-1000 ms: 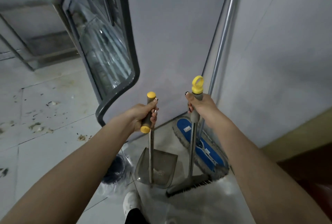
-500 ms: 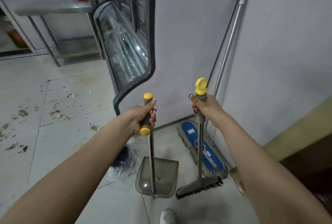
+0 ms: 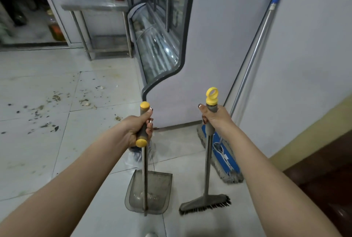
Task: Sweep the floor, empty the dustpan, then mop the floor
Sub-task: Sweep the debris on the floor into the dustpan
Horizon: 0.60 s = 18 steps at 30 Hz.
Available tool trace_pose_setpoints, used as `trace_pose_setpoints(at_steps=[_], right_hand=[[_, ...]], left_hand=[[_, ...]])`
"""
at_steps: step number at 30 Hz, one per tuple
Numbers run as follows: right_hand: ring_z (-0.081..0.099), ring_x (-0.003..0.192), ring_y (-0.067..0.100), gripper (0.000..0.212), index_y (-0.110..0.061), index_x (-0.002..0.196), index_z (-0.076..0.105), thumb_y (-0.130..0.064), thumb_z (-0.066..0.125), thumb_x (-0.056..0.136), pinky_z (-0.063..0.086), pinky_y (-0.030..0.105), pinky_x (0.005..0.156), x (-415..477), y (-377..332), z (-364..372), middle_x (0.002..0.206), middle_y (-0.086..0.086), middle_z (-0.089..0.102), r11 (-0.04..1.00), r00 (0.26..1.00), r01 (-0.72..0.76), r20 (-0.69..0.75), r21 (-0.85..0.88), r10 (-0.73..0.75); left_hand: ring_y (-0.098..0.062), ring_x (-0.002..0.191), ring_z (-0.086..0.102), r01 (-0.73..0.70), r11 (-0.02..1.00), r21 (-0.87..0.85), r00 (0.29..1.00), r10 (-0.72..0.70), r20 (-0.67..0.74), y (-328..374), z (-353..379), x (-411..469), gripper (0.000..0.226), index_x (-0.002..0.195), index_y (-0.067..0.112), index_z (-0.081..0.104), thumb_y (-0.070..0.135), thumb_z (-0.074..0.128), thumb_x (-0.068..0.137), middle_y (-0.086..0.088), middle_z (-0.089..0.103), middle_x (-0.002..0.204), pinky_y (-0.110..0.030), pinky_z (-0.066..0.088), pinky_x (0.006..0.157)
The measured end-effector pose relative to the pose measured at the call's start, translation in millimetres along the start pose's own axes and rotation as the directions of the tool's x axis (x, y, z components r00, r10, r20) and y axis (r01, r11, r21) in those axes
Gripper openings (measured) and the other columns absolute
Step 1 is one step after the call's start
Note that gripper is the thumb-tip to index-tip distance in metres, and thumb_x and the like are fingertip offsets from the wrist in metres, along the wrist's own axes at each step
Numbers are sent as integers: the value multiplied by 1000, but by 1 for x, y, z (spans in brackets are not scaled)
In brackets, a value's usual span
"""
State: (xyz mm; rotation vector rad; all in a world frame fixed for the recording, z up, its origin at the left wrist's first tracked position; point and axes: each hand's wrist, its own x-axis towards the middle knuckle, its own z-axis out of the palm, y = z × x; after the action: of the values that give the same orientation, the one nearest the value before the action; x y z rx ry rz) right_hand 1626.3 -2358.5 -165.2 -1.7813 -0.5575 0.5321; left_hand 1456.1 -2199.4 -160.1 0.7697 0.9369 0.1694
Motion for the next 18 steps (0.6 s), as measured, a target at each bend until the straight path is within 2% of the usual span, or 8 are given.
trace_pose_setpoints(at_steps=[4,9,14,18], right_hand=[[48,49,12,34,-13,62,47,-29,63,89,42,19,55,-27,8,13,54,2,51,1000,997,2,72,12,-2],[49,38,1,39,-14,59,49,-34,64,88,40,20,55,-67,19,41,39,-8,53,999,979,17,204,-50,-6],[50,55,16,34,-15,64,49,-35,64,88,41,27,62,-105,2,82,58,2,54,1000,940,18,340,-23,-9],[50,55,17,37,-14,63,48,-38,64,87,40,25,58,-125,-13,122,59,4,54,998,904,61,426,-26,-44]], left_hand=[[-7,28,43,-54,998,-15,996,53,-75,-27,-27,-39,30,72,9,47,27,57,93,1,43,48,-10,36,32],[-6,28,42,-109,992,-65,971,92,-223,-55,-72,-98,31,72,9,47,29,59,92,1,44,40,-11,36,31],[-7,28,42,-194,976,-98,935,154,-319,-71,-114,-150,28,74,9,46,26,57,94,-1,43,64,-10,35,31],[-8,27,42,-236,962,-134,903,166,-396,-84,-154,-180,31,71,8,45,25,58,93,-3,45,57,-10,35,31]])
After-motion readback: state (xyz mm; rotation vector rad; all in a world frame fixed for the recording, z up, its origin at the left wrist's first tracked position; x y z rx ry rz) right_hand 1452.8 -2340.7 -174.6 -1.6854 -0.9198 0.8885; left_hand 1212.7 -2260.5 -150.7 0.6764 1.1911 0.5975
